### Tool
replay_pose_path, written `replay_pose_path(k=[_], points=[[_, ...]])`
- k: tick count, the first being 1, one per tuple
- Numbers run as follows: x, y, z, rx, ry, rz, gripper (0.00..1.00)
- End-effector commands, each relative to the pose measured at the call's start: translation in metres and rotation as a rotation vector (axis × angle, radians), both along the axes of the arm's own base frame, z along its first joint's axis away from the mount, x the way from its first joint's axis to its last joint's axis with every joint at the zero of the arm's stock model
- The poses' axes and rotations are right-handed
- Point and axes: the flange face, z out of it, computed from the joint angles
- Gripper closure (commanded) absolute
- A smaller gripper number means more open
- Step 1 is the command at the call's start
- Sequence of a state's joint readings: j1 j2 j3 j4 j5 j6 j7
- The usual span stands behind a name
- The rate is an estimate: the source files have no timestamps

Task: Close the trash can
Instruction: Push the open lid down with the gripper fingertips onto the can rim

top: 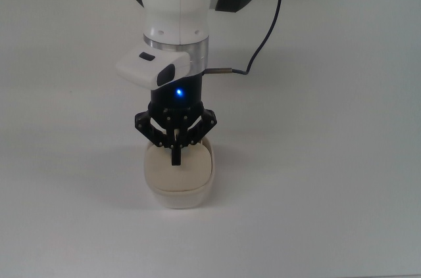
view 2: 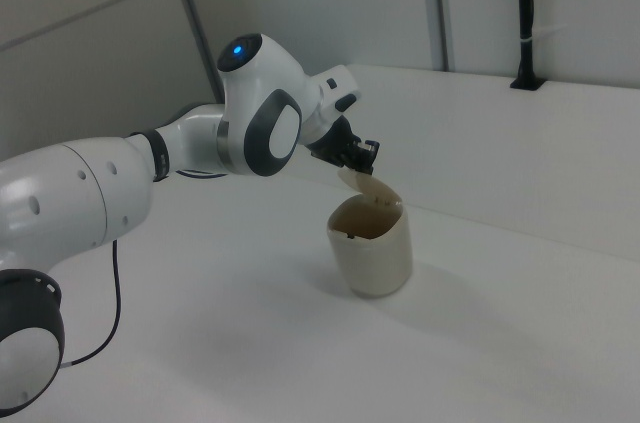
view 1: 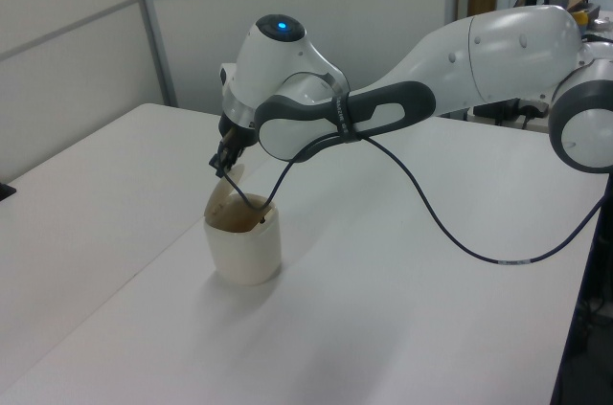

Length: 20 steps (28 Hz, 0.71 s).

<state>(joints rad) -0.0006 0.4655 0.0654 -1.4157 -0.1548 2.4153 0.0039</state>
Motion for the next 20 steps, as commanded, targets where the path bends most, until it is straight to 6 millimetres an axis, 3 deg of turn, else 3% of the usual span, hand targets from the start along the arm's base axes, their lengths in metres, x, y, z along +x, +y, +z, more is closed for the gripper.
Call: replay_pose_path(k=[1, 20], points=[[-0.003, 0.002, -0.004, -0.033, 0.073, 0.029, 1.00], [-0.015, 0.002, -0.024, -0.067, 0.255, 0.070, 1.00]])
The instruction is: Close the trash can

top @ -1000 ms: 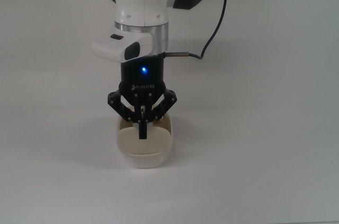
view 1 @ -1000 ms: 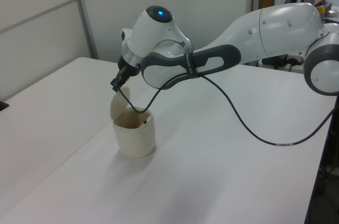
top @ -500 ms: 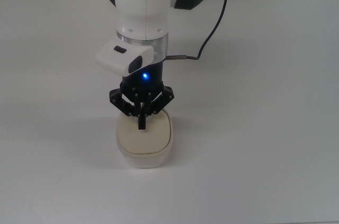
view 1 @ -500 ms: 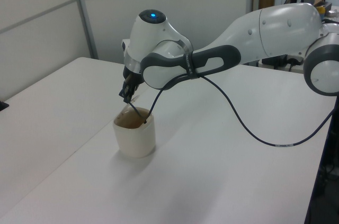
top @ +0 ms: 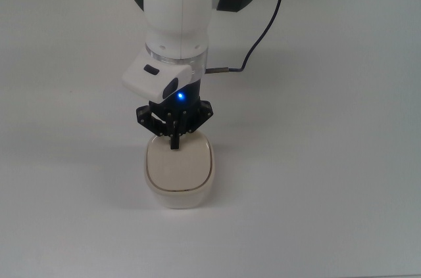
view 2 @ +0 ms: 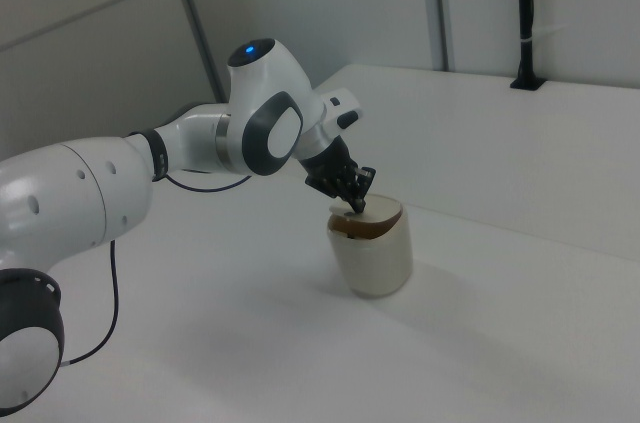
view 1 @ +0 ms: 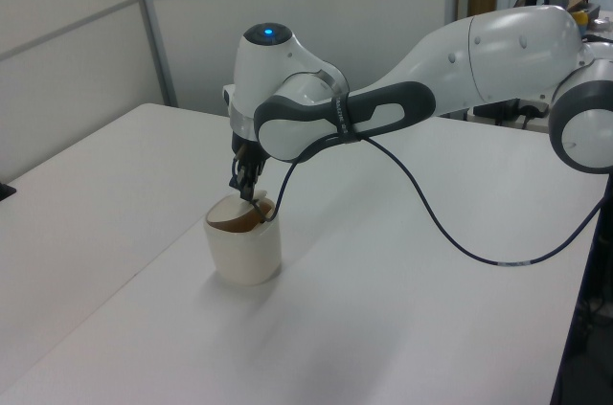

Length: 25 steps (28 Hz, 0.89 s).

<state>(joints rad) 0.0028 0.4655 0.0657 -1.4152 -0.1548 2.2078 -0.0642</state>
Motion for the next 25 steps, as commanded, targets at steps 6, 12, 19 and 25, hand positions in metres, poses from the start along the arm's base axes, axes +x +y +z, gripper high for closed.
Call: replay_pose_path(k=[6, 12, 19, 25], points=[[-0.006, 0.010, -0.007, -0.010, 0.067, 0.039, 1.00], [-0.007, 0.010, -0.015, -0.013, 0.082, 0.043, 1.00], [-0.007, 0.011, -0.027, -0.018, 0.102, 0.061, 1.00], [-0.009, 0.011, -0.035, -0.020, 0.117, 0.062, 1.00]])
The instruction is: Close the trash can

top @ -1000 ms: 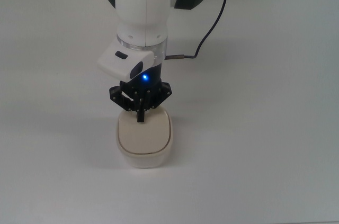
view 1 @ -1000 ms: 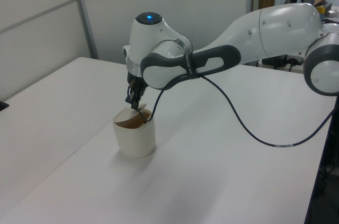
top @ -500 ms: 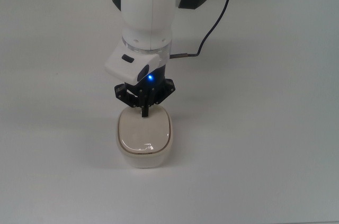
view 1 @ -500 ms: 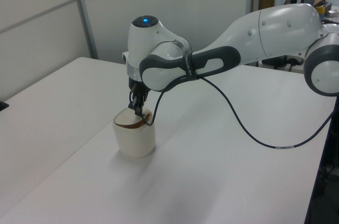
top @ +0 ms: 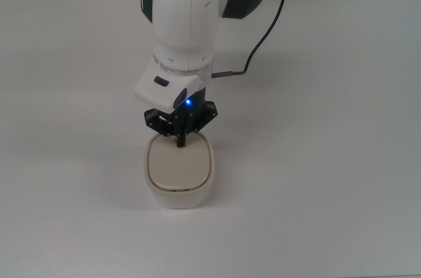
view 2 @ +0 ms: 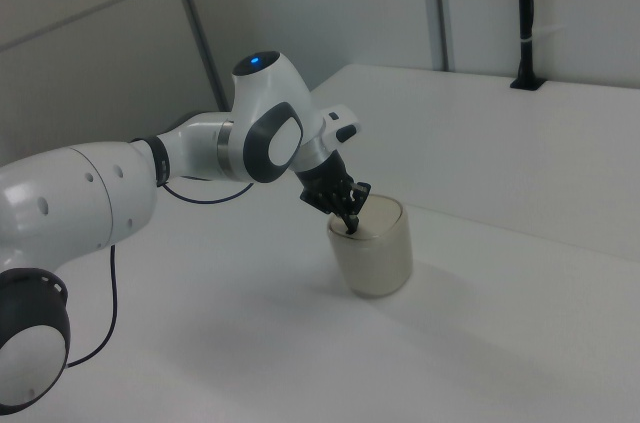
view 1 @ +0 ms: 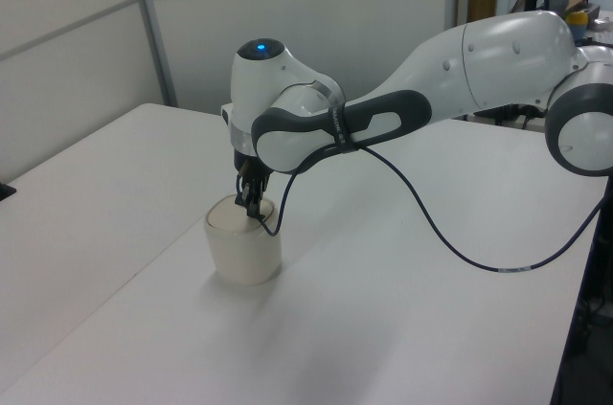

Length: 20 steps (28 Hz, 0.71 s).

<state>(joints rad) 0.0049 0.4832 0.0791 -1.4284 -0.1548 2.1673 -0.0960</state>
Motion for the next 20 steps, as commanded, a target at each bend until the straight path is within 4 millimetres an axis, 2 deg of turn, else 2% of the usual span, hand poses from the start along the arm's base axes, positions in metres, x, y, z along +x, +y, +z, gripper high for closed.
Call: replay_pose_path(k=[1, 4, 13, 16, 20], points=[[-0.007, 0.002, -0.014, -0.012, 0.050, 0.024, 1.00], [-0.008, 0.002, -0.021, -0.016, 0.064, 0.032, 1.00], [-0.009, 0.003, -0.021, -0.012, 0.064, 0.025, 1.00], [-0.009, 0.002, -0.003, 0.007, 0.036, -0.005, 1.00], [-0.010, 0.003, 0.033, 0.047, -0.020, -0.028, 1.00]])
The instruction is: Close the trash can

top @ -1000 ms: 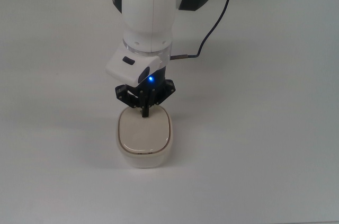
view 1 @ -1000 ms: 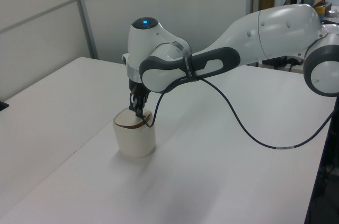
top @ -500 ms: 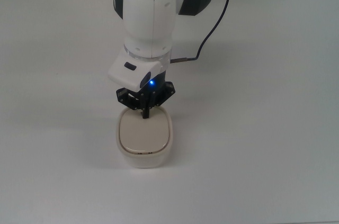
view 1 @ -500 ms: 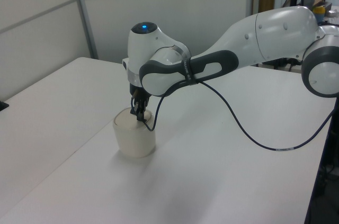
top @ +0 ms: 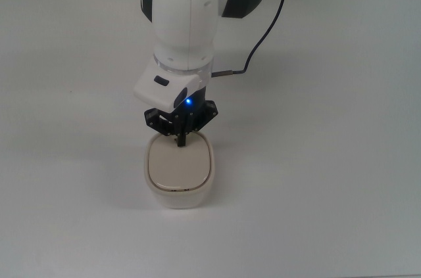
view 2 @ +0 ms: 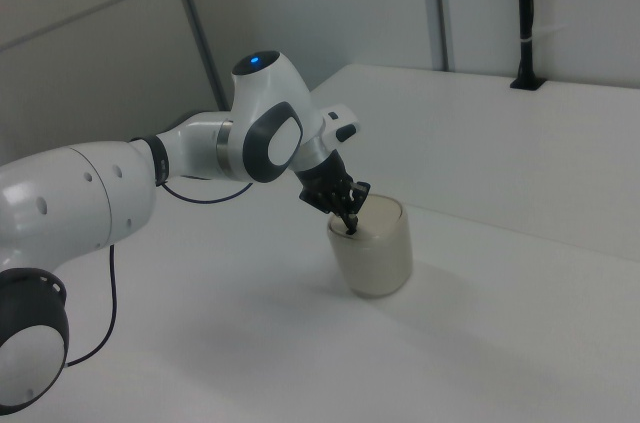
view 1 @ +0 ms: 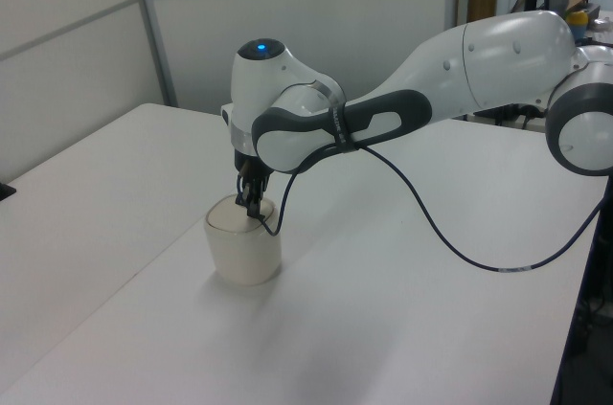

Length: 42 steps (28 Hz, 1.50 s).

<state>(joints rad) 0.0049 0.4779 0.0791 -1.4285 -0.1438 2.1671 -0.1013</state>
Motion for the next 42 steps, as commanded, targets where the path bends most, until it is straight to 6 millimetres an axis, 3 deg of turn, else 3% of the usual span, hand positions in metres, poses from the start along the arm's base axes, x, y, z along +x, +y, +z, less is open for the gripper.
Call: replay_pose_path(k=[1, 4, 6, 7, 9, 23, 31, 42], points=[[-0.012, 0.001, 0.042, 0.051, -0.032, -0.038, 0.96], [-0.019, 0.000, 0.063, 0.066, -0.047, -0.055, 0.80], [-0.023, -0.003, 0.072, 0.070, -0.043, -0.077, 0.58], [-0.028, -0.006, 0.084, 0.071, -0.046, -0.096, 0.30], [-0.035, -0.010, 0.096, 0.069, -0.042, -0.106, 0.00], [-0.087, -0.018, 0.146, 0.031, 0.166, -0.138, 0.00], [-0.106, -0.020, 0.147, 0.015, 0.279, -0.156, 0.00], [-0.109, -0.025, 0.149, 0.013, 0.288, -0.168, 0.00]])
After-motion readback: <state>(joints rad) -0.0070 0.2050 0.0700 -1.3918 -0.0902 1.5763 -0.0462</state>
